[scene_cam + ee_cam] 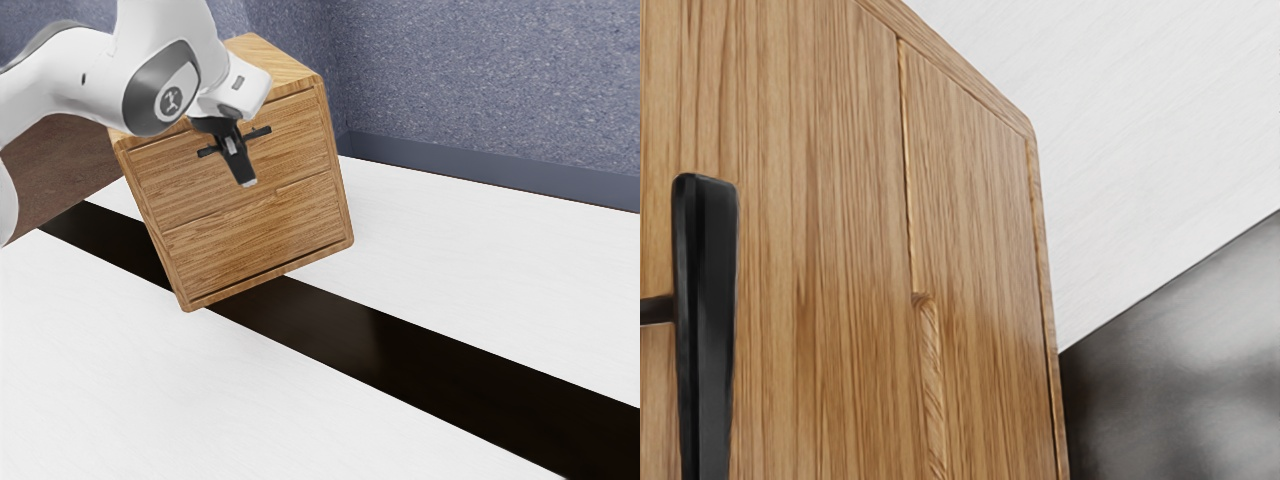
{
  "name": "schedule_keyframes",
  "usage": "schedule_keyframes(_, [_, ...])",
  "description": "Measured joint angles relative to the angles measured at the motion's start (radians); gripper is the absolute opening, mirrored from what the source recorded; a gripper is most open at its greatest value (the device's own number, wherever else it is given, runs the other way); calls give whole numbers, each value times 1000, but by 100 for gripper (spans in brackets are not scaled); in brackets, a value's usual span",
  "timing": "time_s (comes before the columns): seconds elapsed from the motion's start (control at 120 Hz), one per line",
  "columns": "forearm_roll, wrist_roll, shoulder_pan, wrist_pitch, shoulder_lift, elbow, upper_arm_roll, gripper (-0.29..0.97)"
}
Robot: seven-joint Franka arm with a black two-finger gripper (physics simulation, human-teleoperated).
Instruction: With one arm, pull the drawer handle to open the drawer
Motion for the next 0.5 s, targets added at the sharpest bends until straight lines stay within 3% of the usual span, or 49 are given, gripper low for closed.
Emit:
schedule_keyframes(0.167, [0,-4,-1,0,2,-1,-1,67])
schedule_keyframes(0.333, [1,-7,-4,-3,-25,-9,-1,52])
schedule_keyframes(0.5, [1,-10,-12,-6,-30,-19,-2,49])
